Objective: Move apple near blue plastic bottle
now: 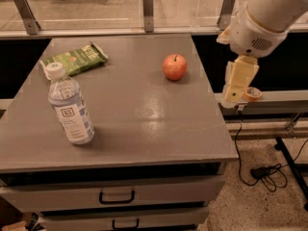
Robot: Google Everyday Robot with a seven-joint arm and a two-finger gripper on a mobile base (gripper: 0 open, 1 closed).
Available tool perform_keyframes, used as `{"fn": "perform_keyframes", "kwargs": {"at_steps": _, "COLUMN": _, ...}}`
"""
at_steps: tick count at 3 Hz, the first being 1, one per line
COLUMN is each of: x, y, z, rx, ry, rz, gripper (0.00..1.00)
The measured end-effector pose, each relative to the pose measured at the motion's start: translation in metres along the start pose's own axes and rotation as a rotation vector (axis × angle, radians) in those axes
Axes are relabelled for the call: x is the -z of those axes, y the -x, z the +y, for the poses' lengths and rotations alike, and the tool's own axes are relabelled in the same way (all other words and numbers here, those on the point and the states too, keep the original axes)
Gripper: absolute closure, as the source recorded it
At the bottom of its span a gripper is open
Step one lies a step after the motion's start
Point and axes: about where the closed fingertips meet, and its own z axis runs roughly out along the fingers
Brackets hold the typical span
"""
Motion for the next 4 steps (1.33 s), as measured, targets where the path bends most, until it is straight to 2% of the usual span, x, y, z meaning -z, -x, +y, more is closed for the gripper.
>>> {"fn": "perform_keyframes", "kwargs": {"at_steps": 1, "x": -0.032, "y": 0.031, "z": -0.048, "rx": 0.051, "ry": -0.015, "rz": -0.061, "gripper": 0.00}}
{"fn": "perform_keyframes", "kwargs": {"at_steps": 2, "x": -0.065, "y": 0.054, "z": -0.088, "rx": 0.057, "ry": 0.008, "rz": -0.149, "gripper": 0.00}}
{"fn": "perform_keyframes", "kwargs": {"at_steps": 3, "x": -0.100, "y": 0.068, "z": -0.114, "rx": 0.016, "ry": 0.075, "rz": -0.252, "gripper": 0.00}}
{"fn": "perform_keyframes", "kwargs": {"at_steps": 4, "x": -0.127, "y": 0.073, "z": -0.127, "rx": -0.050, "ry": 0.143, "rz": -0.336, "gripper": 0.00}}
